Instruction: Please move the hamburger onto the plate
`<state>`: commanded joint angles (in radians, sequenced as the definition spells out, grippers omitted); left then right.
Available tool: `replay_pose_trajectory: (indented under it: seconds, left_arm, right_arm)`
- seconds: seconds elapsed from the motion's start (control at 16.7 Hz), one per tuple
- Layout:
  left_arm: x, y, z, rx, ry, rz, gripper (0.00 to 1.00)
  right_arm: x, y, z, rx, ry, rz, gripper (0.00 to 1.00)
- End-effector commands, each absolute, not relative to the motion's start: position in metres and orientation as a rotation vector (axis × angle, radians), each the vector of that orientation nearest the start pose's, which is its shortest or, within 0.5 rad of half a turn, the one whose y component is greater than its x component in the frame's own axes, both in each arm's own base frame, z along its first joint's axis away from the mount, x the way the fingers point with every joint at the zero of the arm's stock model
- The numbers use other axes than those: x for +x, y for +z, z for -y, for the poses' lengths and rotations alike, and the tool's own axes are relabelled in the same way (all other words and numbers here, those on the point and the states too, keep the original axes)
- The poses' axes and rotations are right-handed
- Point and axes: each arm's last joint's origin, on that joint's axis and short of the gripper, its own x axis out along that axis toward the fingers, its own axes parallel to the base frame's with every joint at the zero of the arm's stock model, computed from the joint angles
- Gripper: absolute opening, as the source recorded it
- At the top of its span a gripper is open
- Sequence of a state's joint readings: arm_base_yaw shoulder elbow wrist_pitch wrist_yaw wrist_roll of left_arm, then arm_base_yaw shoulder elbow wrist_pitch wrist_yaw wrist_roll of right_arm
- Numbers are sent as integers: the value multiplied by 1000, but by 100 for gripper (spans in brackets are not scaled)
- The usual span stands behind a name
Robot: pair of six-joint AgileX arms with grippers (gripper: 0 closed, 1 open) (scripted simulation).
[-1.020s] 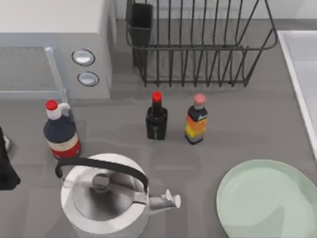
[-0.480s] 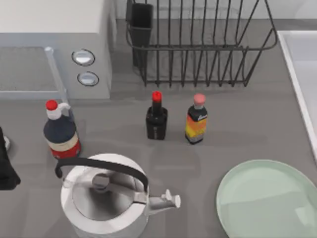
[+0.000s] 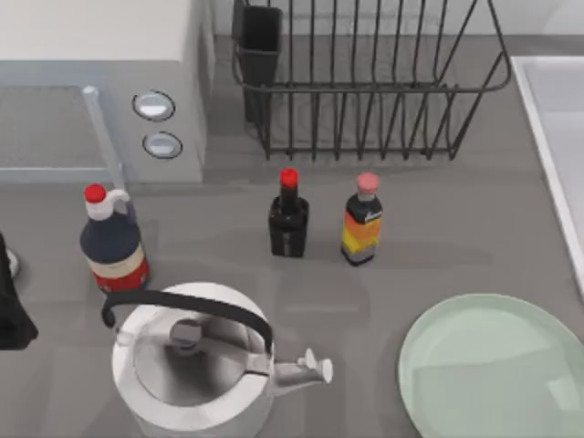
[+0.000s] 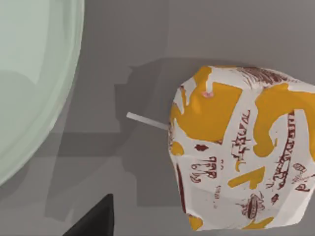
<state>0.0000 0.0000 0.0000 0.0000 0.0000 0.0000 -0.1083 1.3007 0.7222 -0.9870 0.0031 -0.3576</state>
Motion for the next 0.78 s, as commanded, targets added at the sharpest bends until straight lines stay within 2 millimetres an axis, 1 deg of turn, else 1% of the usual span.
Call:
replay_pose_trajectory:
  seconds: [0.18, 0.36, 0.54, 0.66, 0.78]
  left_arm:
    - [106, 160, 1, 0, 0, 0, 100]
    - [106, 160, 1, 0, 0, 0, 100]
    - [106, 160, 1, 0, 0, 0, 100]
    - [106, 160, 1, 0, 0, 0, 100]
    - [106, 160, 1, 0, 0, 0, 100]
  right_arm:
    - [195, 156, 21, -192, 188, -1563, 100]
    - [198, 128, 22, -194, 186, -1553, 100]
    - [196, 102, 22, -194, 186, -1552, 100]
    - [194, 94, 22, -193, 187, -1558, 100]
    - [194, 92, 22, -193, 188, -1559, 100]
